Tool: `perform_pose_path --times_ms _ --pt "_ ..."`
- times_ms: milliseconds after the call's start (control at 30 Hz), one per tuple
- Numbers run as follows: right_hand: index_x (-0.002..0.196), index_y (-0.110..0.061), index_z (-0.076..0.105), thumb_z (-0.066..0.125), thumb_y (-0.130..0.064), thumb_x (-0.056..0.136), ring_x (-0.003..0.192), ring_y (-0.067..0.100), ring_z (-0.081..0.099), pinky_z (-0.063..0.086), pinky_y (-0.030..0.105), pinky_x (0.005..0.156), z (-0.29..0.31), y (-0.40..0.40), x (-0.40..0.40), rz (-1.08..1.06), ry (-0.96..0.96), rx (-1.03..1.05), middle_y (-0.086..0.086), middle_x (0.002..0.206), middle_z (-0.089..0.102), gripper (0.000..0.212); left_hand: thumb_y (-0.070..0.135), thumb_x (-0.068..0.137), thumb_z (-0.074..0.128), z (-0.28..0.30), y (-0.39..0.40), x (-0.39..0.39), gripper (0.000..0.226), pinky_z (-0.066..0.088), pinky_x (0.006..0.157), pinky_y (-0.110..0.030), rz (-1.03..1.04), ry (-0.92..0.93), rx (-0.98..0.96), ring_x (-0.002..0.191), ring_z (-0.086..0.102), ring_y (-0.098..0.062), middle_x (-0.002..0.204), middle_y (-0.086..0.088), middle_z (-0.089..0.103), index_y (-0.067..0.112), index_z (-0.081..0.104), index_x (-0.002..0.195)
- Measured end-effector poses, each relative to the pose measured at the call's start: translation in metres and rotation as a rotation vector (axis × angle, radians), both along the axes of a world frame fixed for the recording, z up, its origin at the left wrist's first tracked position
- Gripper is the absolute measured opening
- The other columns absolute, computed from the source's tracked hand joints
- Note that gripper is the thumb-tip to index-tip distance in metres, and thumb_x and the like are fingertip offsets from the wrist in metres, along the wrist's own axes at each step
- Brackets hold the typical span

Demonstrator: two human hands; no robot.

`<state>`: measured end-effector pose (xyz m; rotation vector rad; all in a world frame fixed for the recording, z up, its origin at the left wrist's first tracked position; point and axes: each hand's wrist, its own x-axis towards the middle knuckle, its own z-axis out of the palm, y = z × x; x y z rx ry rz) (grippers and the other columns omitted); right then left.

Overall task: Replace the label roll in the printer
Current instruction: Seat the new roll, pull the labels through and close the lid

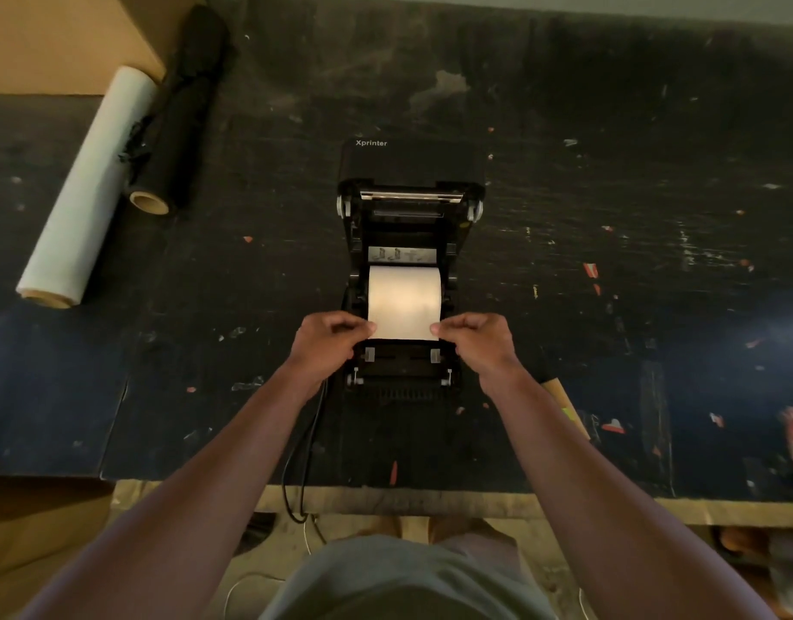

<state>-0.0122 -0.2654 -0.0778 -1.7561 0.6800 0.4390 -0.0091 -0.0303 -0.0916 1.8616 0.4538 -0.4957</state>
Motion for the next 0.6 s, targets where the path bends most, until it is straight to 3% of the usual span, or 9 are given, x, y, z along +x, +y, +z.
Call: perform_pose_path --times_ms 67,233,400,533,600 --pt "0.088 -0.025 0.081 0.086 -0.022 0.084 0.094 0.0 0.064 0.049 0.023 0.081 -0.002 0.0 0.003 0.016 -0.01 -0.029 -0.011 0.097 0.075 0.007 0.037 0.091 0.084 0.0 0.001 0.005 0.004 0.048 0.065 -0.017 -0.059 -0.037 0.085 0.084 0.07 -0.004 0.092 0.011 0.078 0.034 0.082 0.092" --pt "0.083 -0.026 0.08 0.087 -0.021 0.083 0.09 -0.002 0.063 0.047 0.019 0.073 -0.008 0.001 0.005 0.066 0.004 -0.1 -0.013 0.091 0.074 0.008 0.038 0.09 0.084 -0.002 0.003 0.01 0.011 0.042 0.058 -0.017 -0.207 -0.072 0.261 0.068 0.061 0.0 0.073 0.013 0.067 0.028 0.083 0.094" --pt "0.08 -0.027 0.079 0.085 -0.02 0.085 0.085 -0.004 0.06 0.041 0.018 0.064 -0.014 0.003 -0.006 0.124 0.021 -0.172 -0.017 0.085 0.071 0.011 0.035 0.09 0.084 -0.006 0.005 0.003 0.007 0.046 0.061 -0.018 -0.31 -0.057 0.324 0.073 0.066 0.001 0.086 0.012 0.076 0.035 0.078 0.086" --pt "0.083 -0.023 0.08 0.085 -0.02 0.084 0.084 0.001 0.063 0.053 0.025 0.071 -0.012 0.001 -0.002 0.159 0.026 -0.235 -0.01 0.088 0.072 0.006 0.033 0.09 0.083 0.002 0.003 0.016 0.002 0.058 0.077 -0.027 -0.402 -0.021 0.4 0.089 0.073 -0.007 0.098 0.01 0.079 0.032 0.081 0.091" --pt "0.086 -0.02 0.081 0.085 -0.019 0.084 0.085 0.004 0.065 0.058 0.033 0.083 -0.011 0.0 0.0 0.194 0.031 -0.269 -0.006 0.091 0.075 0.005 0.039 0.088 0.084 0.005 0.002 0.02 0.007 0.057 0.07 -0.025 -0.396 -0.018 0.409 0.083 0.073 -0.006 0.09 0.013 0.077 0.038 0.078 0.084"
